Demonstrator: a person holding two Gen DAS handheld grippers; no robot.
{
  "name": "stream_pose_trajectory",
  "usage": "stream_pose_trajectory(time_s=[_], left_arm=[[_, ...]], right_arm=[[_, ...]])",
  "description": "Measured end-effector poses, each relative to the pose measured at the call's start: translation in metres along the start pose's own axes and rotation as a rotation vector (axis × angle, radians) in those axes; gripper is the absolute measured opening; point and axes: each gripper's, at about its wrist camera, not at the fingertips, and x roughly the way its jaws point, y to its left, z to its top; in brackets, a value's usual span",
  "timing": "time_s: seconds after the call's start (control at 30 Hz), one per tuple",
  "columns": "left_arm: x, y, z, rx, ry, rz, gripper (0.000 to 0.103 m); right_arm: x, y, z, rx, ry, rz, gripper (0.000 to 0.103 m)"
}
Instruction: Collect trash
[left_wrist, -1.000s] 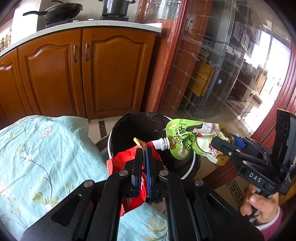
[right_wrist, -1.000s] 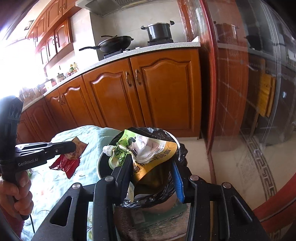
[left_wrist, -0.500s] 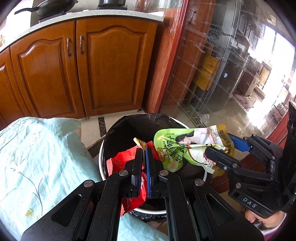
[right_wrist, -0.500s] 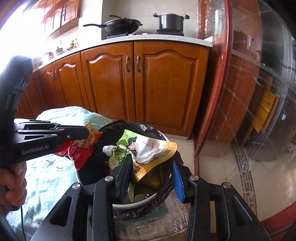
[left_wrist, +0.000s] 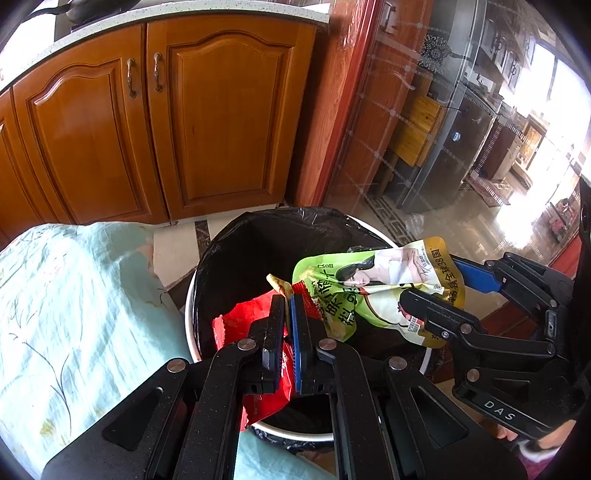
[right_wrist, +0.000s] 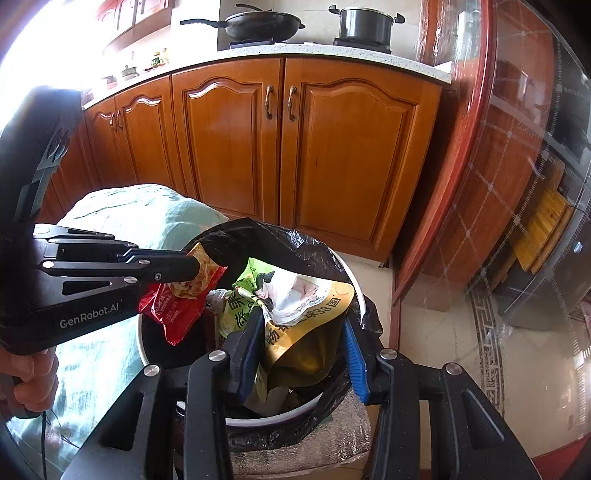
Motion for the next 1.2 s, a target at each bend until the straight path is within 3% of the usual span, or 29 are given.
stream_pose_trajectory(time_s=[0.3, 0.37, 0.43, 0.5, 0.7, 1.0, 1.07, 1.13, 1.2], left_arm=[[0.012, -0.001, 0.000, -0.003, 0.030, -0.004, 0.005], [0.013, 0.001, 0.000, -0.015, 0.039, -0.003, 0.011], [0.012, 0.002, -0.001, -0.020, 0.036, 0.001, 0.023], [0.009, 0.002, -0.003, -0.023, 0.029, 0.012, 0.032], [-0.008, 0.007, -0.011, -0.034, -0.003, 0.012, 0.034], [-0.043, 0.026, -0.039, -0.107, -0.047, 0.013, 0.047], [-0.052, 0.031, -0.049, -0.130, -0.055, 0.014, 0.054], [-0.062, 0.038, -0.061, -0.162, -0.070, 0.014, 0.068], [-0.071, 0.044, -0.074, -0.196, -0.084, 0.012, 0.071]], right_arm=[[0.009, 0.001, 0.002, -0.010, 0.021, 0.007, 0.042], [0.012, 0.001, 0.002, -0.007, 0.027, 0.009, 0.045], [0.013, -0.001, 0.002, 0.003, 0.033, 0.018, 0.046], [0.013, -0.003, 0.001, 0.016, 0.030, 0.026, 0.054], [0.004, -0.009, -0.003, 0.061, 0.003, 0.034, 0.056], [-0.019, -0.012, -0.017, 0.176, -0.055, 0.083, 0.056], [-0.025, -0.012, -0.022, 0.215, -0.076, 0.106, 0.058], [-0.031, -0.011, -0.027, 0.254, -0.098, 0.126, 0.063], [-0.037, -0.009, -0.035, 0.295, -0.121, 0.150, 0.069]])
